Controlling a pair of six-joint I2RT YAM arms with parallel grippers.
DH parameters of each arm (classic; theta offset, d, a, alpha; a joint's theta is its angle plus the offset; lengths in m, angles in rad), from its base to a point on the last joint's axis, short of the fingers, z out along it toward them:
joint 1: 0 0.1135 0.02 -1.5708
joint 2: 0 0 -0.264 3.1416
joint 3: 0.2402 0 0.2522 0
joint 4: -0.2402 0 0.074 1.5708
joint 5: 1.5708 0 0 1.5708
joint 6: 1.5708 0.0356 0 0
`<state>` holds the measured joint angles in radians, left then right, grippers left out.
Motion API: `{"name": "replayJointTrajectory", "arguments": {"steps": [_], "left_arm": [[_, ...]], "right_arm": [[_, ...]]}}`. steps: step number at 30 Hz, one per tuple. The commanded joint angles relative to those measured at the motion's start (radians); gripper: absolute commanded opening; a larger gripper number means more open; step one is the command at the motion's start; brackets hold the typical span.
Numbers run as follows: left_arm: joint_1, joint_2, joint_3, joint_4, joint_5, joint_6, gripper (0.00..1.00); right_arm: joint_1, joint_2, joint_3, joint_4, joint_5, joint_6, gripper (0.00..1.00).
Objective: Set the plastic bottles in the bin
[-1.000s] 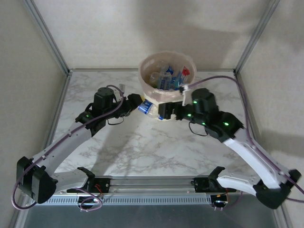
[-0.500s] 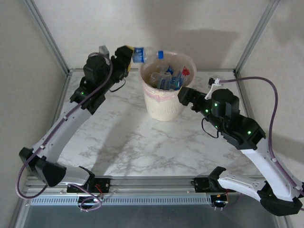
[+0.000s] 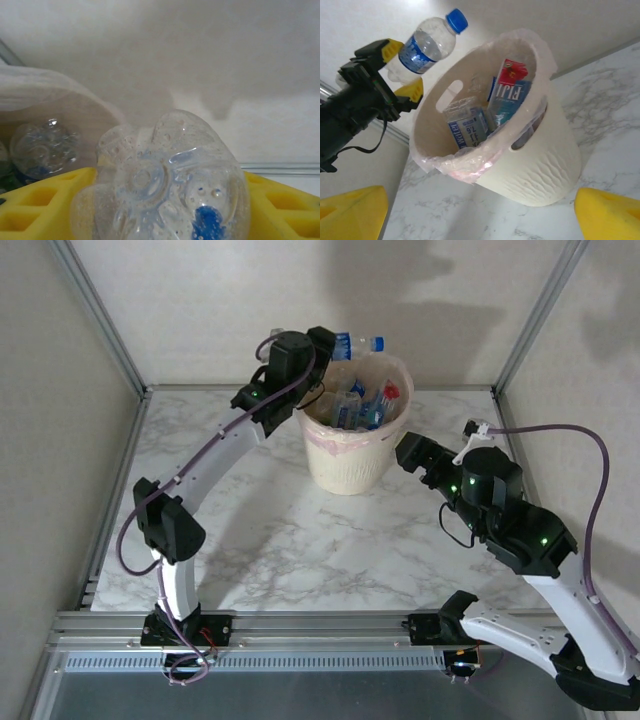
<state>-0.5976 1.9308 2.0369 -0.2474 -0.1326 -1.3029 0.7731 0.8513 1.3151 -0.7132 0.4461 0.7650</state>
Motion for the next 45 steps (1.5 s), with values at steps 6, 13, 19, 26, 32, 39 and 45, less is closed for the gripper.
{"name": "replayJointTrajectory", "arguments": {"steps": [6, 13, 19, 26, 32, 39, 45], "left_arm": [[-0.011, 0.049, 0.127, -0.131, -0.045, 0.034, 0.75], [-0.027, 0.020, 0.159, -0.188, -0.075, 0.086, 0.94], [-0.033, -0.069, 0.111, -0.192, -0.117, 0.145, 0.87], [-0.037, -0.128, 0.096, -0.213, -0.098, 0.286, 0.73], [-0.038, -0.274, -0.105, -0.199, -0.128, 0.398, 0.63], [0.045, -0.512, -0.452, -0.135, -0.060, 0.430, 0.63], [0.129, -0.694, -0.706, -0.106, -0.018, 0.446, 0.64]], "right_arm": [[0.006, -0.016, 0.001, -0.035, 0.045, 0.031, 0.96], [0.005, -0.013, 0.013, -0.036, 0.054, 0.034, 0.96], [0.006, -0.005, 0.029, -0.043, 0.062, 0.033, 0.97], [0.002, 0.089, 0.125, -0.058, 0.075, -0.009, 0.79], [-0.111, 0.334, 0.327, -0.047, -0.012, -0.104, 0.47], [-0.332, 0.550, 0.421, 0.054, -0.250, -0.146, 0.40], [-0.382, 0.678, 0.468, 0.107, -0.319, -0.165, 0.40]]}}
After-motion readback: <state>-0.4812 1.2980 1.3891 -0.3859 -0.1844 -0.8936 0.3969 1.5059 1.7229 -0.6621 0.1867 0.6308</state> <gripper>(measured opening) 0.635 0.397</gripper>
